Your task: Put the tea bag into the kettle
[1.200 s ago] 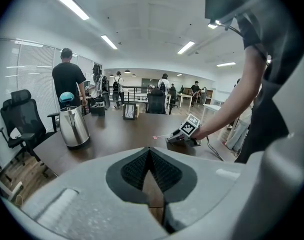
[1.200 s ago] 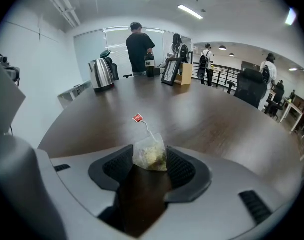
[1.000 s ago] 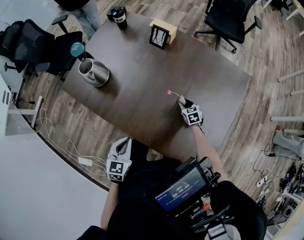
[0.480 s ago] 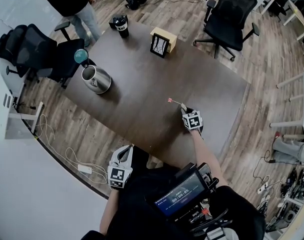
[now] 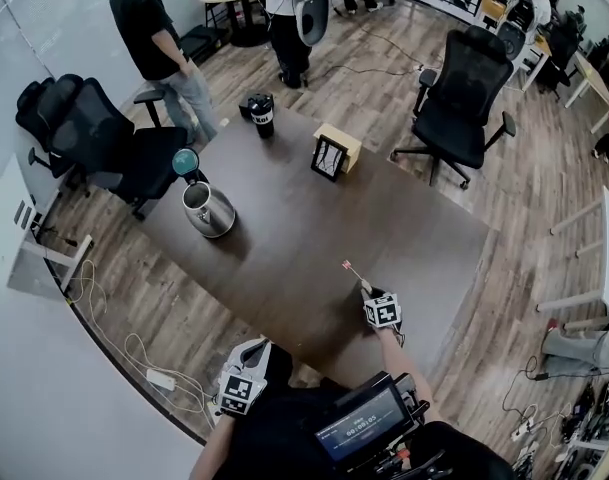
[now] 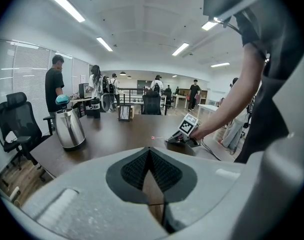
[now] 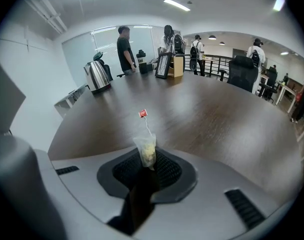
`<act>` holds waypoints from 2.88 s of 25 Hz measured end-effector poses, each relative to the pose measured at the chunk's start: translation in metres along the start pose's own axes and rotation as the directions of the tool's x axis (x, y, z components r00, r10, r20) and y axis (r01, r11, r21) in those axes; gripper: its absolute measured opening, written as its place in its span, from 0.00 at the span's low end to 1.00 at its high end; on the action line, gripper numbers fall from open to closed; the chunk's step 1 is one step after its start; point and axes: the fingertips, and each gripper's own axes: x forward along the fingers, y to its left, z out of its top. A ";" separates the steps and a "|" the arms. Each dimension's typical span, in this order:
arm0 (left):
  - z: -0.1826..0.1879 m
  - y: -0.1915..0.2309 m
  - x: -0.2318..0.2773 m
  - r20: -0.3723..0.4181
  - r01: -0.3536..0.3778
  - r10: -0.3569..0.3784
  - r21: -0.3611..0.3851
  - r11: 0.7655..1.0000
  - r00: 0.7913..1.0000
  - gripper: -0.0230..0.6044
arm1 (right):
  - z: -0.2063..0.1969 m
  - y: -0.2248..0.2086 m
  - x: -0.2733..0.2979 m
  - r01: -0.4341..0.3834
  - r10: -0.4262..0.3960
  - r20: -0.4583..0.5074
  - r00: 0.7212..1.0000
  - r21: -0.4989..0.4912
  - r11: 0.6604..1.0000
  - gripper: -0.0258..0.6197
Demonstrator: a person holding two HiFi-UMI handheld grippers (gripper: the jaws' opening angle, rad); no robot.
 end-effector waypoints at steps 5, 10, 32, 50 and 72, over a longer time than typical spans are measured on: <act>-0.002 -0.016 0.007 -0.007 0.048 -0.048 0.029 0.998 0.999 0.03 | 0.002 0.006 -0.021 -0.018 0.011 0.101 0.995 0.074 0.997 0.13; 0.007 -0.038 0.024 -0.005 0.105 -0.105 0.073 0.992 0.994 0.03 | 0.027 0.008 -0.057 -0.045 0.020 0.243 0.970 0.099 0.994 0.13; 0.064 -0.203 0.111 -0.001 0.426 -0.450 0.321 0.846 0.893 0.03 | 0.000 -0.004 -0.305 -0.010 -0.117 0.631 0.767 0.193 0.981 0.11; 0.100 -0.278 0.110 0.060 0.477 -0.529 0.358 0.803 0.846 0.03 | 0.001 0.029 -0.407 -0.021 -0.075 0.790 0.608 0.111 0.994 0.11; 0.114 -0.224 0.094 0.104 0.432 -0.485 0.320 0.843 0.868 0.03 | 0.053 0.068 -0.400 -0.047 -0.007 0.811 0.585 0.042 0.998 0.11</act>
